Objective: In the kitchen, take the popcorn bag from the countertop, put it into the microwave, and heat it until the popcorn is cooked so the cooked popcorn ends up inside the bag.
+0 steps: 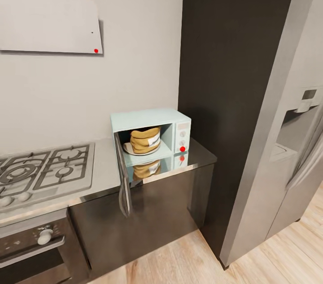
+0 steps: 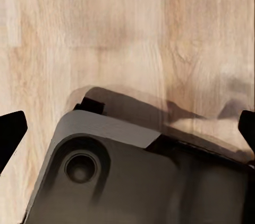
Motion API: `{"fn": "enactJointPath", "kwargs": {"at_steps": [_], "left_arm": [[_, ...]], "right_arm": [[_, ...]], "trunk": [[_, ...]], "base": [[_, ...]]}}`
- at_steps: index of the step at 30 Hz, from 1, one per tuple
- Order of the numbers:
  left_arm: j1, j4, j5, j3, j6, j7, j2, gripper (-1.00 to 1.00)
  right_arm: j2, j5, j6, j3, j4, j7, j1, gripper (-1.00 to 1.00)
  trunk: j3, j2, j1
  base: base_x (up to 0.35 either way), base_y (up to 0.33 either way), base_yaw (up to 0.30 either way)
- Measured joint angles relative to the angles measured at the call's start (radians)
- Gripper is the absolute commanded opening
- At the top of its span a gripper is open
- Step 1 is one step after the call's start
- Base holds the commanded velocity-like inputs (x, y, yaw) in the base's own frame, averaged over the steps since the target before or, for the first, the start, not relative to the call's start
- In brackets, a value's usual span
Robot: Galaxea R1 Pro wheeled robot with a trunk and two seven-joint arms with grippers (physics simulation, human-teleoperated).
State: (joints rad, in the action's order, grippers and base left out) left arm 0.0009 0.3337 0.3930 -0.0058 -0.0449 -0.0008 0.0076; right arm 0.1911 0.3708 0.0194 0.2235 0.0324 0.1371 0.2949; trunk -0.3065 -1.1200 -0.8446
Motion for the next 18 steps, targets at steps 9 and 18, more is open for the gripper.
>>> {"fn": "enactJointPath", "kwargs": {"at_steps": [9, 18], "left_arm": [[0.000, 0.619, 0.001, 0.010, 0.494, 0.007, 0.097, 1.00], [-0.002, 1.060, 0.011, 0.070, 0.742, 0.007, 0.142, 1.00]], "right_arm": [[0.004, 0.000, -0.011, 0.001, -0.002, 0.000, 0.000, 1.00], [0.005, 0.000, -0.017, 0.001, -0.002, 0.000, 0.000, 1.00]], "trunk": [[0.000, 0.000, 0.000], [0.000, 0.000, 0.000]], "base": [[0.000, 0.000, 0.000], [0.000, 0.000, 0.000]]}}
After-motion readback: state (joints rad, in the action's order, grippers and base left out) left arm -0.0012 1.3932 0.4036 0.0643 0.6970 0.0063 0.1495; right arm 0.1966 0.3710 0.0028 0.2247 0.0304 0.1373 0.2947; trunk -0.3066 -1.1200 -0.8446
